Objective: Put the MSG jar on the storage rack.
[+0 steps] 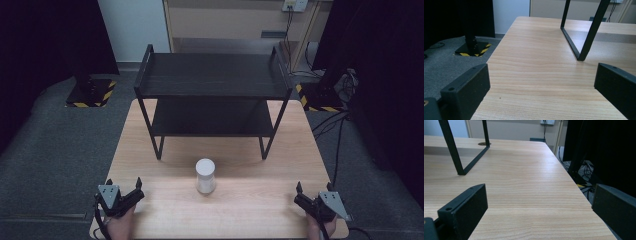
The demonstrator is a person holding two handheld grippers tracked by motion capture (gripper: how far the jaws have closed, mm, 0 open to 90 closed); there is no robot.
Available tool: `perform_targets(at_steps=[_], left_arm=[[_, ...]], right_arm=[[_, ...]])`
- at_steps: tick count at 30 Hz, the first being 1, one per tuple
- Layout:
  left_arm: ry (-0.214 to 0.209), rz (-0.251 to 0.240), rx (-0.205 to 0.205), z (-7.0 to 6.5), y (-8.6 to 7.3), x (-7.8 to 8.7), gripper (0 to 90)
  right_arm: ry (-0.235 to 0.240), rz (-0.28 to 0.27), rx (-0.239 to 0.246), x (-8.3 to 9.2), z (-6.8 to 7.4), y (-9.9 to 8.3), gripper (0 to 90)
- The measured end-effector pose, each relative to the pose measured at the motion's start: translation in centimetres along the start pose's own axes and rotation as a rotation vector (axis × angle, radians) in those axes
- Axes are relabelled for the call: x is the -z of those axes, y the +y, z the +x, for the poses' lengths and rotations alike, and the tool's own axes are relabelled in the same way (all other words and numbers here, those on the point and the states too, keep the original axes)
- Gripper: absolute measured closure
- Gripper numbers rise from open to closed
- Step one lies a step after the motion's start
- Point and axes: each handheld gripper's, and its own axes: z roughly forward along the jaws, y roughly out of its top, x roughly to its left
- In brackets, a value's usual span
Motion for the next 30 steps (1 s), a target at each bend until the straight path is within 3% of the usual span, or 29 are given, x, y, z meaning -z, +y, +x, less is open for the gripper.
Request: perform_targets(at_steps=[6, 10, 11, 13, 15, 19, 20, 21, 26, 27, 28, 29, 30], left_arm=[[0.003, 0.003, 0.008, 0.0, 0.1, 0.0, 0.0], [0.001, 0.001, 0.013, 0.1, 0.0, 0.0, 0.0], [0.002, 0.0, 0.013, 0.0, 0.0, 0.0, 0.0], [0.001, -0.001, 0.015, 0.0, 0.0, 0.0, 0.0], [-0.007, -0.002, 0.021, 0.2, 0.0, 0.0, 0.0], [-0.005, -0.001, 0.025, 0.2, 0.0, 0.0, 0.0], [-0.005, -0.001, 0.025, 0.2, 0.0, 0.0, 0.0], [-0.005, -0.002, 0.029, 0.2, 0.0, 0.1, 0.0], [-0.003, -0.003, 0.031, 0.2, 0.0, 0.1, 0.0], [-0.002, -0.003, 0.032, 0.2, 0.0, 0.1, 0.0], [-0.002, -0.003, 0.032, 0.2, 0.0, 0.1, 0.0], [-0.002, -0.003, 0.032, 0.2, 0.0, 0.1, 0.0], [-0.002, -0.002, 0.033, 0.2, 0.0, 0.1, 0.0]], right_arm=[[0.023, -0.018, -0.044, 0.1, -0.5, -0.1, 0.6], [0.069, -0.007, -0.031, 0.0, -0.8, 0.2, 0.6], [0.131, 0.001, -0.024, 0.0, -0.9, 0.5, 0.6], [0.204, 0.002, -0.008, 0.1, -0.8, 0.7, 0.6], [0.233, -0.012, 0.001, 0.3, 0.3, 0.7, 0.6], [0.348, -0.021, 0.007, 0.1, 1.8, 1.2, 0.6], [0.348, -0.021, 0.007, 0.1, 1.8, 1.2, 0.6], [0.398, -0.019, 0.003, -0.1, 2.6, 1.5, 0.6], [0.586, 0.008, -0.002, -1.7, 3.5, 2.7, 0.8], [0.617, 0.005, -0.005, -1.8, 3.7, 2.9, 0.8], [0.617, 0.005, -0.005, -1.8, 3.7, 2.9, 0.8], [0.673, -0.004, -0.01, -2.2, 4.4, 3.2, 0.6], [0.692, -0.008, -0.009, -2.3, 4.8, 3.4, 0.6]])
